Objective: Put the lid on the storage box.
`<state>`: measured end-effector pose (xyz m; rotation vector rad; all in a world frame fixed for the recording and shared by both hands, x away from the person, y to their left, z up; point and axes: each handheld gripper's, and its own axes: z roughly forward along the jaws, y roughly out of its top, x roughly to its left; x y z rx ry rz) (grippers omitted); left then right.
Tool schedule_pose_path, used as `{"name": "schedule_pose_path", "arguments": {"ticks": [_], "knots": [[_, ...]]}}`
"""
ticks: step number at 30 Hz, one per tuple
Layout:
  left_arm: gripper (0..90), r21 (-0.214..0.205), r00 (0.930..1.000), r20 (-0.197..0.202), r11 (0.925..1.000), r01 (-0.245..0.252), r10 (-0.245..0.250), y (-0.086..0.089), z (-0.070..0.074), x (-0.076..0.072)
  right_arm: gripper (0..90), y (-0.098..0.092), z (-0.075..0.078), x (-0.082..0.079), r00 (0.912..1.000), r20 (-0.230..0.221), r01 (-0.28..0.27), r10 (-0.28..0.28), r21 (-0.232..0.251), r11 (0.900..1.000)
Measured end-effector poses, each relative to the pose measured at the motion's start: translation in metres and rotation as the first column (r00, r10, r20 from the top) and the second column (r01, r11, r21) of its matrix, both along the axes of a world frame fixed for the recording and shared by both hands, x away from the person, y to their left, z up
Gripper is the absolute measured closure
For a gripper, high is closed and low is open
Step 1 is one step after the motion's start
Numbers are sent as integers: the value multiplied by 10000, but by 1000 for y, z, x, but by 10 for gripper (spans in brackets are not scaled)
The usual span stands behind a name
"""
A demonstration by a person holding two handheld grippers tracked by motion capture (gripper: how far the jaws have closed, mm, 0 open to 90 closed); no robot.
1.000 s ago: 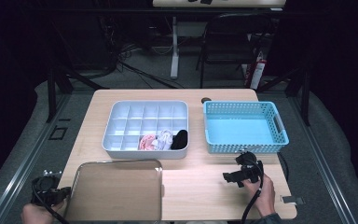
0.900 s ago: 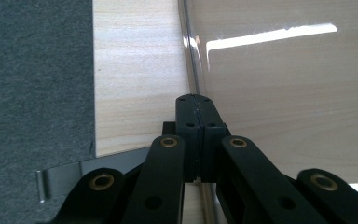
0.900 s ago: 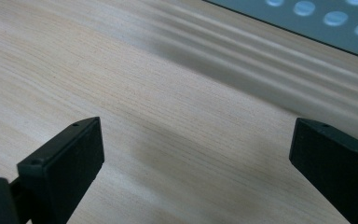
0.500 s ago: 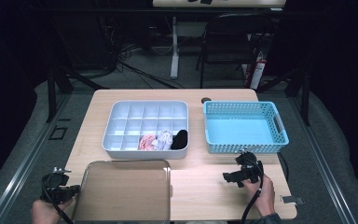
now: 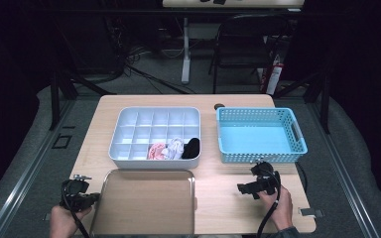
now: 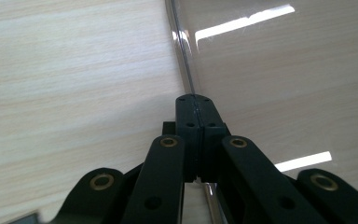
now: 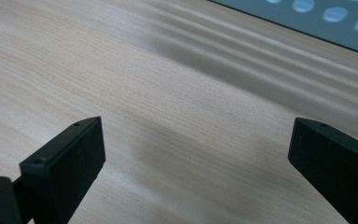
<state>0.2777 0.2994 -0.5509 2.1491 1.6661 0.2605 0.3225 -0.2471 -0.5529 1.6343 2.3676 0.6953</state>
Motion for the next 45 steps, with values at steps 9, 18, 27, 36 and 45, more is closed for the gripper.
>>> {"name": "schedule_pose_path", "arguments": {"ticks": [9, 18, 27, 36, 45], "knots": [[900, -88, 9986, 51, 9986, 523, -523, -23, 0, 5, 32, 0, 0, 0, 10000, -37, -46, 46, 9, 10000], [900, -347, 9967, 74, 9961, 809, -807, -42, -1, 7, 33, 2, 1, -2, 9999, -71, -77, 77, -20, 10000], [899, -429, 9941, 107, 9932, 1082, -1078, -57, -1, 8, 39, 5, 3, -4, 9998, -106, -142, 143, 55, 9999], [899, -551, 9915, 165, 9901, 1294, -1287, -70, -2, 7, 42, 6, 3, -6, 9999, -89, -125, 126, 72, 9999], [897, -699, 9896, 197, 9872, 1435, -1425, -79, -2, 8, 45, 4, 4, -7, 9998, -162, -147, 152, 279, 9995]]}}
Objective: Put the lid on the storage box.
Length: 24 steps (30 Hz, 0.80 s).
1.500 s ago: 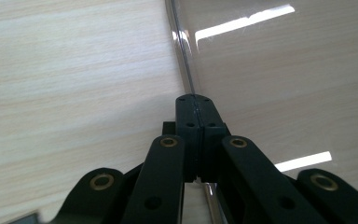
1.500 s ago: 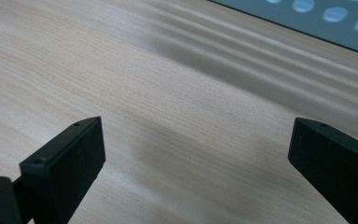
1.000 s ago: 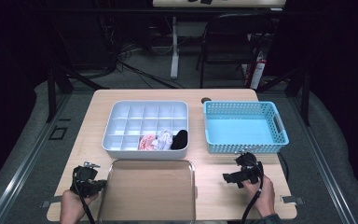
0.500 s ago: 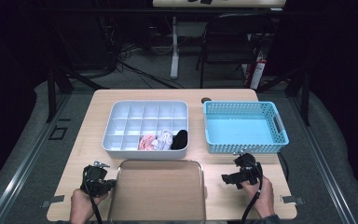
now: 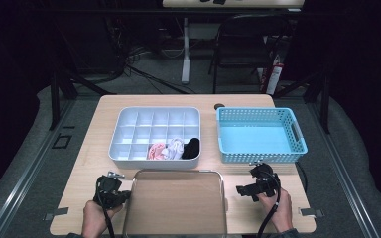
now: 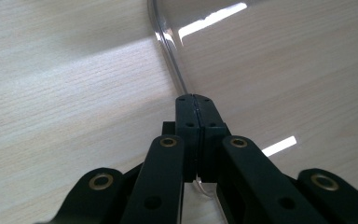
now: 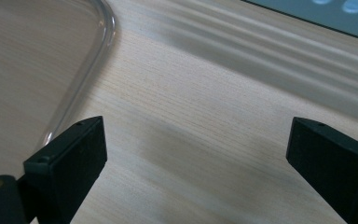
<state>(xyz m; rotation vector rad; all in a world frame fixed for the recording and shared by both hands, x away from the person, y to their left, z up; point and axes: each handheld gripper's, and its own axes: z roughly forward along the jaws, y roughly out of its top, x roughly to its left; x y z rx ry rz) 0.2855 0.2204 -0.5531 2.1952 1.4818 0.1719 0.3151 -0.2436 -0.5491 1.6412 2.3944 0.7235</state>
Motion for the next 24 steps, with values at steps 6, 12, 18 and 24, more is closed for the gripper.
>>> {"name": "schedule_pose_path", "arguments": {"ticks": [6, 12, 18, 24], "knots": [[895, -55, 10000, 41, 10000, 6, -6, -4, 0, 0, 52, 1, 1, -3, 9999, -138, 57, -52, 348, 9994], [892, -23, 9999, 92, 9999, 124, -124, -9, 0, 0, 72, 3, 5, -6, 9997, -238, 69, -54, 635, 9980], [890, -9, 9999, 155, 10000, 55, -54, -13, -1, 0, 147, 4, 1, -8, 9981, -592, -82, 157, 1254, 9921], [884, -116, 9999, 168, 9999, -15, 17, -15, -1, 1, 210, 10, -2, -12, 9948, -927, -244, 429, 1916, 9812]]}}
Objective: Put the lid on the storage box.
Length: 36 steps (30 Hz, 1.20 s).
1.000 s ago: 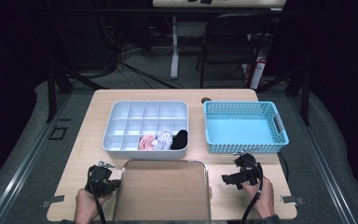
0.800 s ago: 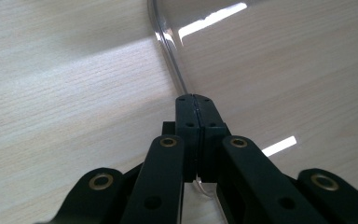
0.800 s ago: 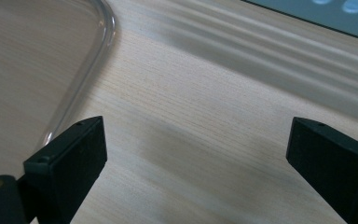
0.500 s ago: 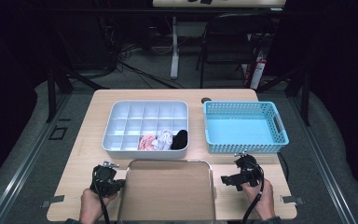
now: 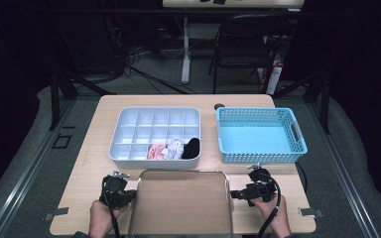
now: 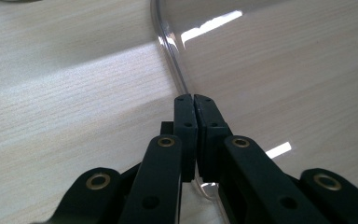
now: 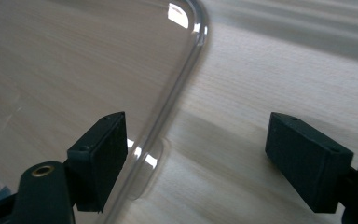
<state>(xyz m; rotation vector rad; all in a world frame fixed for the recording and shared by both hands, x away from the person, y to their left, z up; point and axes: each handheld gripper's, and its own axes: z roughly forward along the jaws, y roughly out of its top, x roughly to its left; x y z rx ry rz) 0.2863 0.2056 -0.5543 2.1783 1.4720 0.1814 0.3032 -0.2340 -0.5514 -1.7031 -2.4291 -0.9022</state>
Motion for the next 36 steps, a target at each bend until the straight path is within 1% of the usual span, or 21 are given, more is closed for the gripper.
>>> {"name": "schedule_pose_path", "arguments": {"ticks": [2, 6, 8, 10, 12, 13, 14, 16, 17, 19, 22, 24, 25, 26, 28, 29, 36], "knots": [[884, 24, 10000, -5, 10000, 47, -47, -1, 0, 0, 233, 3, -1, -2, 10000, 14, -39, 39, 50, 10000], [883, -2, 10000, 26, 10000, 61, -61, -4, 0, 0, 299, 8, -1, -3, 9999, 11, -139, 139, -109, 9998], [882, 27, 10000, 37, 10000, 90, -90, -6, 0, 0, 329, 11, -1, -4, 10000, 16, -93, 93, -140, 9999], [880, 10, 9999, 54, 10000, 87, -87, -7, 0, 0, 423, 13, -1, -4, 10000, 55, -70, 71, -240, 9997], [878, 16, 9999, 49, 10000, 91, -91, -8, 0, 0, 465, 14, -2, -3, 9999, 58, -100, 102, -323, 9994], [875, 4, 9999, 66, 10000, 88, -88, -8, 0, 0, 505, 15, -2, -3, 9999, 67, -137, 139, -346, 9993], [875, 9, 9999, 72, 9999, 123, -123, -8, 0, 0, 525, 16, -3, -3, 9999, 128, -88, 92, -358, 9993], [875, 13, 9999, 101, 9999, 132, -132, -9, 0, 0, 591, 18, -4, -2, 9999, 95, -122, 126, -452, 9989], [875, 13, 9998, 97, 9999, 147, -148, -10, 0, 0, 618, 19, -4, -1, 9997, 88, -233, 238, -546, 9982], [876, 34, 9996, 126, 9997, 234, -234, -12, 0, 0, 660, 21, -5, -1, 9997, 26, -255, 257, -613, 9978], [879, 9, 9997, 151, 9998, 203, -203, -13, -1, 0, 719, 21, -3, -1, 9997, 152, -201, 212, -701, 9973], [882, 27, 9996, 181, 9998, 195, -195, -14, -1, 0, 727, 20, -4, -1, 9996, 220, -153, 167, -640, 9978], [883, 40, 9994, 194, 9996, 276, -277, -14, -1, 0, 736, 20, -3, -1, 9996, 230, -154, 169, -665, 9977], [884, -5, 9996, 164, 9997, 237, -237, -15, -1, 0, 745, 20, -3, -1, 9995, 300, -82, 103, -691, 9976], [889, 71, 9993, 240, 9995, 299, -301, -16, -1, 0, 751, 20, -3, 0, 9992, 398, -25, 55, -755, 9971], [891, 52, 9993, 276, 9996, 263, -264, -17, -1, 0, 755, 19, -3, 0, 9994, 347, 3, 23, -749, 9972], [898, 197, 9986, 421, 9993, 314, -322, -25, -3, 1, 773, 15, -2, 3, 9987, 493, 181, -140, -830, 9964]]}}
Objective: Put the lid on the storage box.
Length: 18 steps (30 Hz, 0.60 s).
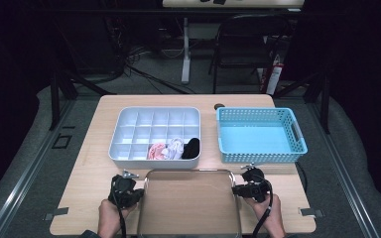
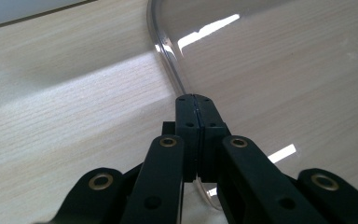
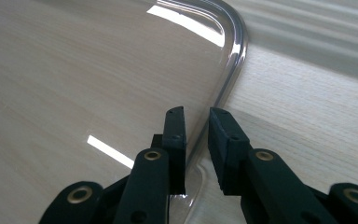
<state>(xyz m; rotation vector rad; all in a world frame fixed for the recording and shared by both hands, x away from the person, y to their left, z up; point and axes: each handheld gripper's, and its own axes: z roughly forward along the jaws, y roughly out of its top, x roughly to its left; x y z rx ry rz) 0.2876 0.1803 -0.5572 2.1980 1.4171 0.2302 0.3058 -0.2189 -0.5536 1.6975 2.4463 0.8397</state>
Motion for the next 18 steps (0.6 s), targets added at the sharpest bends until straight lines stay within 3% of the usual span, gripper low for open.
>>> {"name": "schedule_pose_path", "arguments": {"ticks": [12, 18], "knots": [[895, -353, 9998, -164, 9993, -85, 79, -7, -4, 6, 782, -9, 1, -3, 9985, 165, 531, -526, -275, 9982], [752, -868, 9977, -224, 9941, -657, 640, 5, 2, 5, 776, -7, 1, -5, 9982, 154, 576, -571, -342, 9978]]}}
